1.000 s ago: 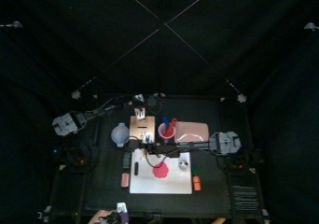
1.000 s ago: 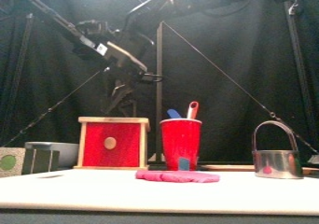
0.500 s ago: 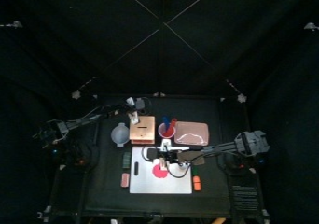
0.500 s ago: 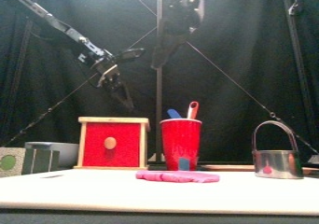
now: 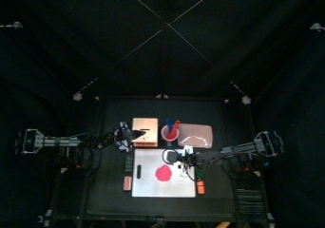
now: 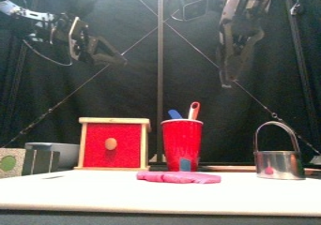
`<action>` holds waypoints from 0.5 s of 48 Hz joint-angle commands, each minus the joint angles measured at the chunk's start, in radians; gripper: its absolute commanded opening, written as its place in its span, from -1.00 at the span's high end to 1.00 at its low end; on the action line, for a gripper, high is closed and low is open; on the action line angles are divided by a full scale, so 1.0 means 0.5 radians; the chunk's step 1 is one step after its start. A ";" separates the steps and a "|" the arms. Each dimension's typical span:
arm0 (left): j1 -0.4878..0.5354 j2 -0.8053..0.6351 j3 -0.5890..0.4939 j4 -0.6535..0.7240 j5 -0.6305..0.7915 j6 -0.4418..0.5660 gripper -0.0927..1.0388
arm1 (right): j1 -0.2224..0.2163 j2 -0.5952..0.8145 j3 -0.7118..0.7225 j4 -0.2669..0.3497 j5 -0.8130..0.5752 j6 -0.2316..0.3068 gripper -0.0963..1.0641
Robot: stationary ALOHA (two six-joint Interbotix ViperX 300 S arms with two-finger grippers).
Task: Get the cutter from the drawer then cut the dough then place the extra dough in the bowl
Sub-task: Cut the dough
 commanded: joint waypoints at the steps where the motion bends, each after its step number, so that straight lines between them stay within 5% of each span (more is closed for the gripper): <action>1: -0.040 -0.006 -0.006 -0.003 -0.028 -0.055 0.37 | 0.000 -0.055 -0.006 0.018 0.037 0.003 -0.71; 13: -0.067 -0.006 -0.003 0.000 -0.034 -0.132 0.22 | -0.012 0.000 0.135 0.242 0.034 0.003 -0.71; 24: -0.095 0.009 0.037 -0.003 -0.034 -0.144 0.21 | -0.015 0.095 0.227 0.264 -0.202 0.000 -0.69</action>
